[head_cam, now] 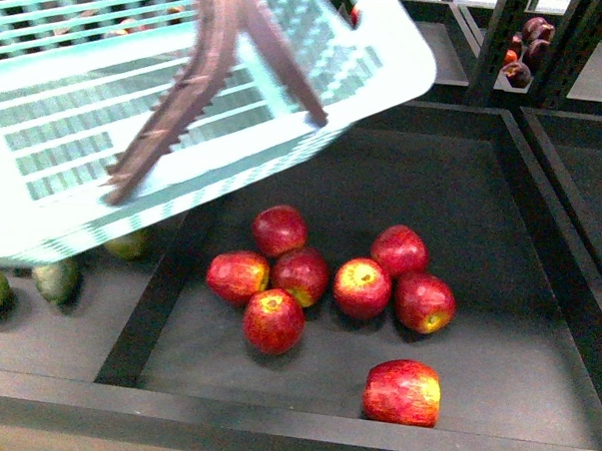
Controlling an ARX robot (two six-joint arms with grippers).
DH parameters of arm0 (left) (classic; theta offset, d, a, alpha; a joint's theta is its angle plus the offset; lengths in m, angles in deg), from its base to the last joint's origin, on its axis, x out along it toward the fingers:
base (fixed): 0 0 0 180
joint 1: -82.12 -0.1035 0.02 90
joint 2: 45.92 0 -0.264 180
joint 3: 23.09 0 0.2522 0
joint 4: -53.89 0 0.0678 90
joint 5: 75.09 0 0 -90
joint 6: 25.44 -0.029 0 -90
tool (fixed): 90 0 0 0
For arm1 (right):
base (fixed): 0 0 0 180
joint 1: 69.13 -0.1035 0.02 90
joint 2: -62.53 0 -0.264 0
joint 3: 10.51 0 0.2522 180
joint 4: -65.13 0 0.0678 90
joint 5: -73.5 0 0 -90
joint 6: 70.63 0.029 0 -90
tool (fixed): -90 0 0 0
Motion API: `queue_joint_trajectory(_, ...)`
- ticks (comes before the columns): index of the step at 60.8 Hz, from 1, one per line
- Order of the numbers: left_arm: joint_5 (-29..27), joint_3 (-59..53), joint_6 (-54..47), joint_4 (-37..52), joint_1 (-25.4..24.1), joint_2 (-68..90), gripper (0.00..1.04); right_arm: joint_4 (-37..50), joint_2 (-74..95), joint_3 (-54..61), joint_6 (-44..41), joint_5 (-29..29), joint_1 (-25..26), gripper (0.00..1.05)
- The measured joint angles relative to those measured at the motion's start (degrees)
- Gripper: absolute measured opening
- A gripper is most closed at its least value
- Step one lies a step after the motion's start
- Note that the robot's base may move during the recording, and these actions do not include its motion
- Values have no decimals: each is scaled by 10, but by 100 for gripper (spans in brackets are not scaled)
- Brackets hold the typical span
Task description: Pick lemon and mango into basket
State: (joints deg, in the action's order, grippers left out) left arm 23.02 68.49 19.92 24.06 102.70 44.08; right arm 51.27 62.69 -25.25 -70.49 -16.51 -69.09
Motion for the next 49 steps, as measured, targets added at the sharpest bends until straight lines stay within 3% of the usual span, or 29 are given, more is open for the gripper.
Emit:
queue_joint_trajectory(7, 53, 64, 47, -3, 70, 60, 6, 0, 0, 0, 0, 0, 0, 96)
queue_joint_trajectory(20, 52, 88, 88, -9, 143, 70, 6, 0, 0, 0, 0, 0, 0, 96)
queue_joint_trajectory(49, 38, 88, 82, -16, 156, 58, 6, 0, 0, 0, 0, 0, 0, 96)
